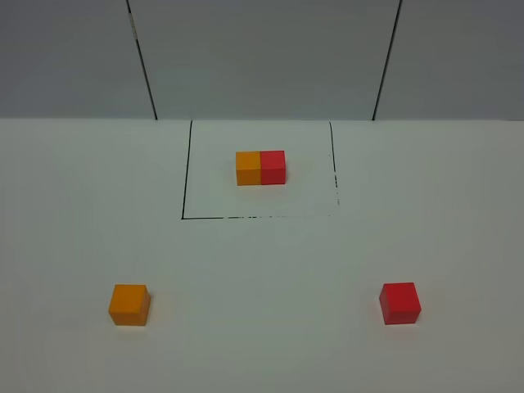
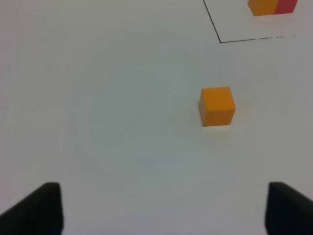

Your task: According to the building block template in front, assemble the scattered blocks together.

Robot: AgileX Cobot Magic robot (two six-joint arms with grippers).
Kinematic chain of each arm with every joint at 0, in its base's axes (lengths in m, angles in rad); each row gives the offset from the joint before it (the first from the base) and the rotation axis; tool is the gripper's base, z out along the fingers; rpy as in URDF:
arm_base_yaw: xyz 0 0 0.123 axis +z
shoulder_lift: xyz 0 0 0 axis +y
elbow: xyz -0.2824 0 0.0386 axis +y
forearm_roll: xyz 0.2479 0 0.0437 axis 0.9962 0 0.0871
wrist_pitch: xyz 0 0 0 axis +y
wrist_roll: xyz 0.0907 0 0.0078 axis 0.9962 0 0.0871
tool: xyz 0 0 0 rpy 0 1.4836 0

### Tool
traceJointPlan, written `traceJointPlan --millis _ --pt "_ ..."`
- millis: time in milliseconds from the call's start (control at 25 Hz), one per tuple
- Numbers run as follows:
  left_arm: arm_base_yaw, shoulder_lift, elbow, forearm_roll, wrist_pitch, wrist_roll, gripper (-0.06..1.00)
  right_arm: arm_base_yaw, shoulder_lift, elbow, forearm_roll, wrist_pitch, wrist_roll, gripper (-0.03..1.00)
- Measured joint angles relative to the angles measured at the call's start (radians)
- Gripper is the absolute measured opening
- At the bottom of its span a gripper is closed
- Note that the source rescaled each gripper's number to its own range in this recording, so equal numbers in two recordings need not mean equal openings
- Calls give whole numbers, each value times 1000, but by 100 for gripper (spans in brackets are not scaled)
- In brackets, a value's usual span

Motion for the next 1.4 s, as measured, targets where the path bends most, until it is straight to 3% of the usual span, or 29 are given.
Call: traceJointPlan --millis 80,160,440,720,960,1120,1240,1400 --pt "0 32 0 0 -1 -10 96 0 0 0 0 0 0 0" --pt "0 86 -9 -1 -7 -27 100 0 0 0 0 0 0 0" --pt "0 495 -167 -76 -34 -41 100 0 0 0 0 0 0 0" --pt "-4 1083 -399 -126 -79 5 99 0 0 0 0 0 0 0" --pt "-130 1494 -570 -112 -112 -32 96 0 0 0 0 0 0 0" --pt "-236 1682 -624 -34 -149 -130 94 0 0 0 0 0 0 0" --pt "-252 1767 -622 3 -151 -204 93 0 0 0 0 0 0 0" --pt "-252 1811 -584 -23 -217 -227 92 0 0 0 0 0 0 0"
